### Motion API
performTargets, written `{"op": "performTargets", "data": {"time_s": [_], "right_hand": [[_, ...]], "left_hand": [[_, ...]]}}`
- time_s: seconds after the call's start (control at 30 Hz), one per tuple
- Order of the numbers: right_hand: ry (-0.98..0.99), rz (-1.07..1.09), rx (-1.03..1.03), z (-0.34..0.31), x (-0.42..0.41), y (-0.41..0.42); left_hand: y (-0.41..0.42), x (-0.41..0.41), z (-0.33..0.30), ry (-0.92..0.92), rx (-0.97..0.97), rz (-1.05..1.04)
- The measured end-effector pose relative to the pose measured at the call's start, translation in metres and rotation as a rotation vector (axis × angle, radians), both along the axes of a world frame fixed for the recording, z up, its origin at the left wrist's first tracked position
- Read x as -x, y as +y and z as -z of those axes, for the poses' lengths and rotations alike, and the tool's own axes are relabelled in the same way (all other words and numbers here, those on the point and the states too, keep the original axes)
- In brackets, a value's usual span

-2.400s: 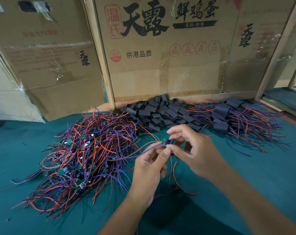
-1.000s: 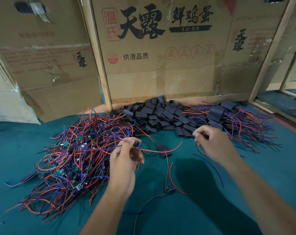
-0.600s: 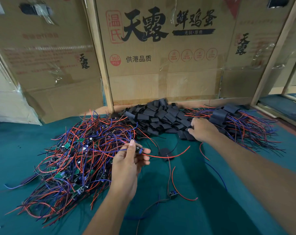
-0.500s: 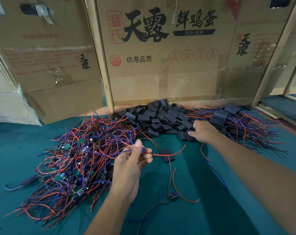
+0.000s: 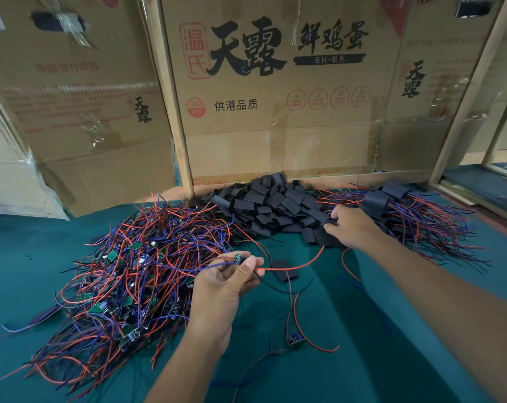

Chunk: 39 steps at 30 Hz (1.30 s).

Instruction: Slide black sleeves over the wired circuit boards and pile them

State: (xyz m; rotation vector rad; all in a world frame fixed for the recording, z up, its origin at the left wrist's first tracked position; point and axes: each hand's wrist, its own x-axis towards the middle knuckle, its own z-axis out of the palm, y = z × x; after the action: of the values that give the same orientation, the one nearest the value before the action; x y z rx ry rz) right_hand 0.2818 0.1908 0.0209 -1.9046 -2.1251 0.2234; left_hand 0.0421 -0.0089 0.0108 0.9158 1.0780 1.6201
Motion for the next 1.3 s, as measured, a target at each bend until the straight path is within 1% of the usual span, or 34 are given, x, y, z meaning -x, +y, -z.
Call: {"op": "performTargets", "data": {"time_s": [0.1,0.2,0.27,0.33,0.4,0.47,0.57,0.63,0.73,0.87,0.93,1.0,1.03,1.07,1.1,1.13,1.17,1.23,1.3], "right_hand": [[0.143,-0.003,-0.035,-0.005,-0.004,-0.018],[0.248,-0.062,0.018,-0.01,-0.009,-0.05],[0.259,-0.166,0.054,-0.01,-0.013,-0.076],[0.234,-0.268,0.042,-0.006,-0.016,-0.099],[0.204,-0.309,0.011,0.001,-0.019,-0.116],[0.233,-0.317,-0.035,0.004,-0.026,-0.125],[0.428,-0.287,-0.095,-0.001,-0.036,-0.129],[0.578,-0.261,-0.087,-0.004,-0.039,-0.127],[0.823,-0.224,0.011,-0.004,-0.036,-0.128],[1.159,-0.099,0.196,0.0,-0.034,-0.125],[1.251,-0.063,0.293,0.002,-0.033,-0.124],[1.218,-0.059,0.294,0.005,-0.031,-0.124],[1.12,-0.065,0.249,0.007,-0.03,-0.123],[0.951,-0.079,0.175,0.01,-0.03,-0.124],[0.736,-0.111,0.081,0.011,-0.03,-0.124],[0.526,-0.163,-0.009,0.013,-0.029,-0.124],[0.367,-0.222,-0.074,0.013,-0.029,-0.126],[0.203,-0.347,-0.11,0.017,-0.029,-0.126],[0.107,-0.432,-0.074,0.02,-0.028,-0.125]], "left_hand": [[-0.001,-0.001,-0.002,-0.067,0.0,-0.008],[-0.003,-0.001,-0.004,-0.128,-0.009,0.013],[-0.003,-0.001,-0.004,-0.149,-0.005,0.026],[-0.003,-0.002,-0.005,-0.166,0.005,0.029],[-0.002,-0.001,-0.006,-0.199,0.016,0.023],[-0.002,-0.001,-0.008,-0.227,0.028,0.015],[-0.002,0.0,-0.009,-0.226,0.051,0.011],[-0.002,-0.001,-0.008,-0.224,0.065,0.016],[-0.002,-0.003,-0.007,-0.198,0.092,0.029],[-0.004,-0.007,-0.006,-0.033,0.036,0.054],[-0.005,-0.009,-0.006,0.002,0.011,0.079],[-0.006,-0.011,-0.005,-0.014,0.014,0.104],[-0.006,-0.011,-0.005,-0.028,0.02,0.111],[-0.006,-0.011,-0.005,-0.036,0.025,0.113],[-0.006,-0.011,-0.005,-0.027,0.028,0.106],[-0.006,-0.011,-0.005,0.003,0.03,0.093],[-0.006,-0.01,-0.005,0.042,0.031,0.077],[-0.005,-0.009,-0.005,0.09,0.047,0.049],[-0.004,-0.006,-0.004,0.099,0.09,0.034]]}}
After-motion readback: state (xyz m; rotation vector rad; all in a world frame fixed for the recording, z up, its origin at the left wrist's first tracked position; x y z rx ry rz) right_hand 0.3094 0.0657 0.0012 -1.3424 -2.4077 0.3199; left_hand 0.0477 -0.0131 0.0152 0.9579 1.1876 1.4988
